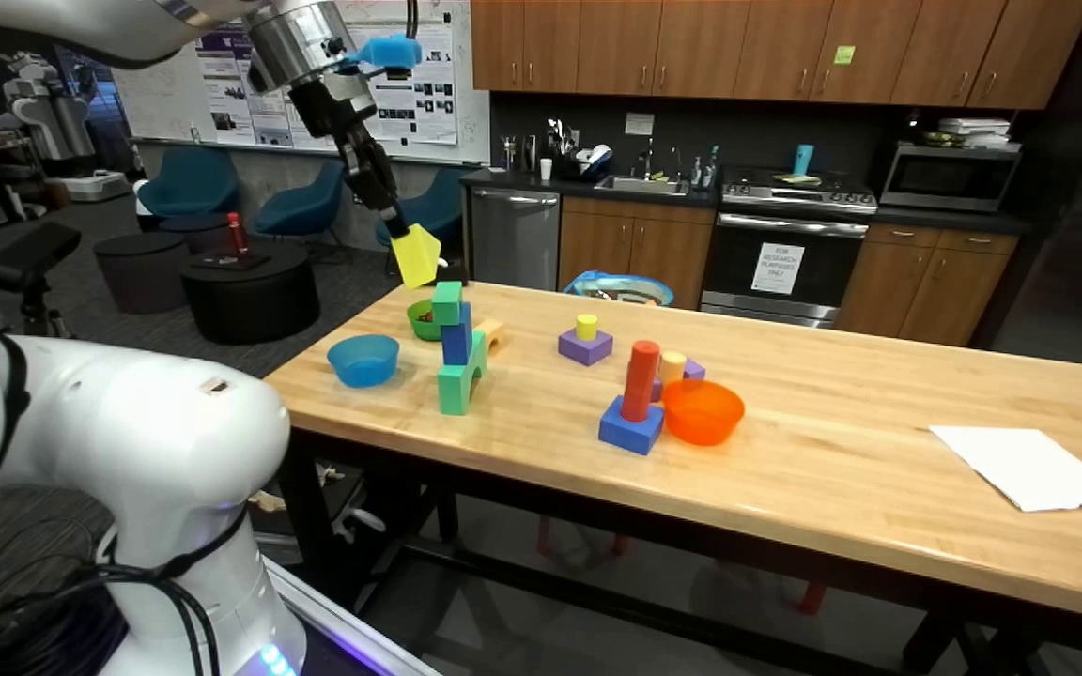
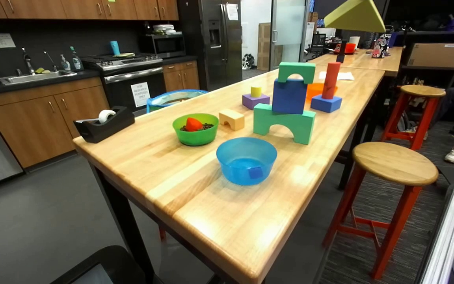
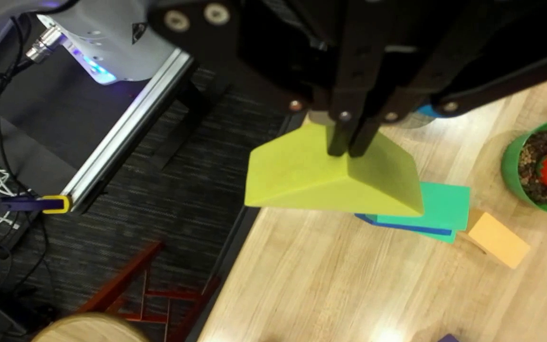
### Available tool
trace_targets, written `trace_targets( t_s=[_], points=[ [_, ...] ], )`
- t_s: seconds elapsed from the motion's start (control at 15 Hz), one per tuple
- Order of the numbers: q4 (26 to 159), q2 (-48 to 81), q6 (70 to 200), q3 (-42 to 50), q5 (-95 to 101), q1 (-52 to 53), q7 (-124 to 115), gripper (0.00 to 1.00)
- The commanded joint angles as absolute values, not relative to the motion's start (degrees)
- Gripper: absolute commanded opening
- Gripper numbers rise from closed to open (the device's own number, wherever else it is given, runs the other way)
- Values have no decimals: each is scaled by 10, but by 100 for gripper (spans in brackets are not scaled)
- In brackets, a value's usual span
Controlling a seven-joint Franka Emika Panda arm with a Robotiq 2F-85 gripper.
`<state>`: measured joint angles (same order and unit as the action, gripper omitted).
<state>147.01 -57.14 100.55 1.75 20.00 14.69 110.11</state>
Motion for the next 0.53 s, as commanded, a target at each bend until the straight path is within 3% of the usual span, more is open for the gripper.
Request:
trace_targets(
  t_s=[0.0,0.47],
  points=[
    [1427,-541,974,40,166,168,1142,1],
    [1382,-481,989,77,105,164,1208,1]
  ],
)
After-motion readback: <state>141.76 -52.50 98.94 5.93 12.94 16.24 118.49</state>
